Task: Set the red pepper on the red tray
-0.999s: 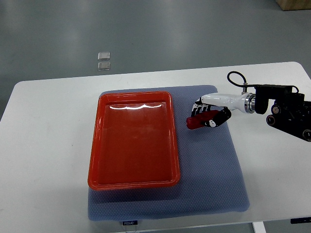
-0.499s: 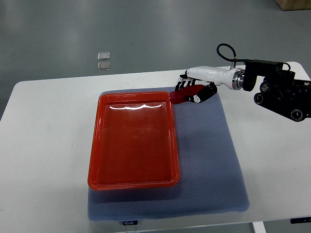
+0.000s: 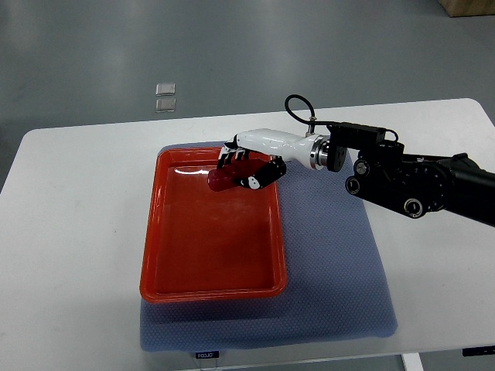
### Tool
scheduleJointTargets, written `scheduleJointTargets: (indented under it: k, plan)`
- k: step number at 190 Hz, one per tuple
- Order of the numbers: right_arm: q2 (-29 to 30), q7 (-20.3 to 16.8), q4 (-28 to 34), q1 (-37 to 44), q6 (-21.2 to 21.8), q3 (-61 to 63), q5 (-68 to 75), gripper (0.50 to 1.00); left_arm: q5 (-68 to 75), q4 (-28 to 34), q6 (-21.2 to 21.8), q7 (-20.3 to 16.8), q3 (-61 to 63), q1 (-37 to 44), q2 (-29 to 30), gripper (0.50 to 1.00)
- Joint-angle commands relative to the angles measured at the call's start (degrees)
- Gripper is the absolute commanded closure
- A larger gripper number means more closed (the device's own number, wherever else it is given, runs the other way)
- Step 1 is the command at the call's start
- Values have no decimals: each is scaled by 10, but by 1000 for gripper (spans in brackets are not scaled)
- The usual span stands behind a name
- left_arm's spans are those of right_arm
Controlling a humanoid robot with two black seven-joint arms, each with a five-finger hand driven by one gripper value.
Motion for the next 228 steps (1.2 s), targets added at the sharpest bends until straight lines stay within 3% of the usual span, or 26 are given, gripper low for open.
scheduleJointTargets:
  k: [1,16,25,52,120,146,228]
  plan:
    - [11,-1,-2,-13,-4,-1,-2,938,0,0,0,0,0,0,0,500]
    - [15,-1,-2,-18,-6,-1,-2,918,0,0,0,0,0,0,0,500]
    - [17,-1,-3,-21,-12,-1,-1,838,0,0,0,0,0,0,0,500]
    - [18,-1,-3,-27,-23,-1,0,705,0,0,0,0,0,0,0,500]
    - [18,-1,-2,-27,-22,-1,3,701,0,0,0,0,0,0,0,500]
    - [13,-1,-2,-25,-25,2,5,634,0,0,0,0,0,0,0,500]
    - [21,-2,-37,-57,-24,157,123,603,0,0,0,0,0,0,0,500]
